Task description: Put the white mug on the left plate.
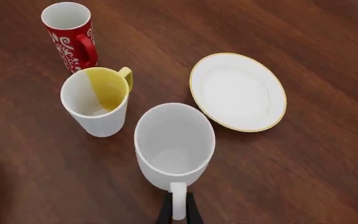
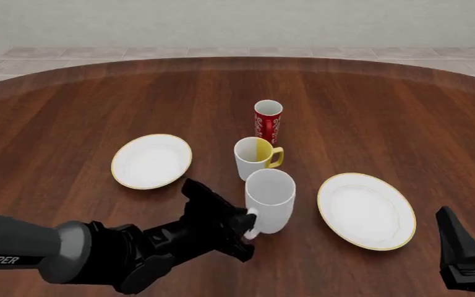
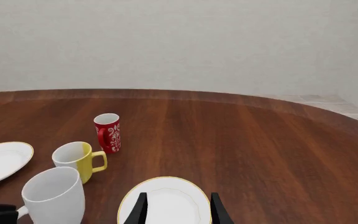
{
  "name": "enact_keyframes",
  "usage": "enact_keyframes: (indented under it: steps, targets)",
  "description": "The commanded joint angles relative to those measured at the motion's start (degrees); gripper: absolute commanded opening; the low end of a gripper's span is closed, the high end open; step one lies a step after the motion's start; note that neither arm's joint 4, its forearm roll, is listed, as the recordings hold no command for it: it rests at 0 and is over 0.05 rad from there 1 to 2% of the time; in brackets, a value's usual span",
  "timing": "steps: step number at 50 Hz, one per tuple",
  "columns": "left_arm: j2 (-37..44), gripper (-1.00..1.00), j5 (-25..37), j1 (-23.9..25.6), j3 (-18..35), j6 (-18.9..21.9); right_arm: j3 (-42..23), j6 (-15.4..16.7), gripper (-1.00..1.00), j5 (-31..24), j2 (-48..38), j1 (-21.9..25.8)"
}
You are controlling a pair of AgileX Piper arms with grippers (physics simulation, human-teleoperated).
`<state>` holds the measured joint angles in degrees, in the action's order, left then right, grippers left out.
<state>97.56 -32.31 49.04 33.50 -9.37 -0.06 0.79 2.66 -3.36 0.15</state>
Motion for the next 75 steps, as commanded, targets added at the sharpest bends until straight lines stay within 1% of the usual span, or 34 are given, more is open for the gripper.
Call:
enact_keyframes:
  steps: [1, 12, 26, 38, 43, 45, 57, 69, 75]
  targets:
    - [-0.8, -1.0, 0.2, -0.6, -0.5, 1.7, 0.0, 0.2, 1.0, 0.4, -0.4, 0.1]
    - [-2.2, -1.0, 0.9, -0.9, -0.7, 2.7, 0.0, 0.3, 1.0, 0.9, -1.0, 0.2]
    - [-9.4, -1.0, 5.9, -0.7, -0.9, 5.5, 0.0, 0.3, 1.0, 0.3, -0.4, 0.1]
    - [-13.9, -1.0, 10.5, -0.9, -0.9, 5.9, 0.0, 0.3, 1.0, -0.2, 0.2, 0.1]
    - [-15.9, -1.0, 12.5, -1.9, -0.9, 6.6, 0.0, 0.3, 1.0, -0.5, 0.6, 0.2]
    - [-17.6, -1.0, 14.2, -2.9, -0.9, 7.7, 0.0, 0.2, 1.0, -0.7, 0.7, 0.2]
    - [-20.8, -1.0, 16.9, -5.4, -0.9, 8.8, -0.3, 0.1, 1.0, -1.1, 1.0, 0.2]
    - [-24.2, -1.0, 19.5, -9.4, -0.8, 10.1, -0.1, 0.0, 1.0, -0.9, 0.9, 0.2]
    - [-24.7, -1.0, 20.0, -11.5, -0.7, 10.5, -0.2, 0.0, 1.0, -0.8, 0.8, 0.2]
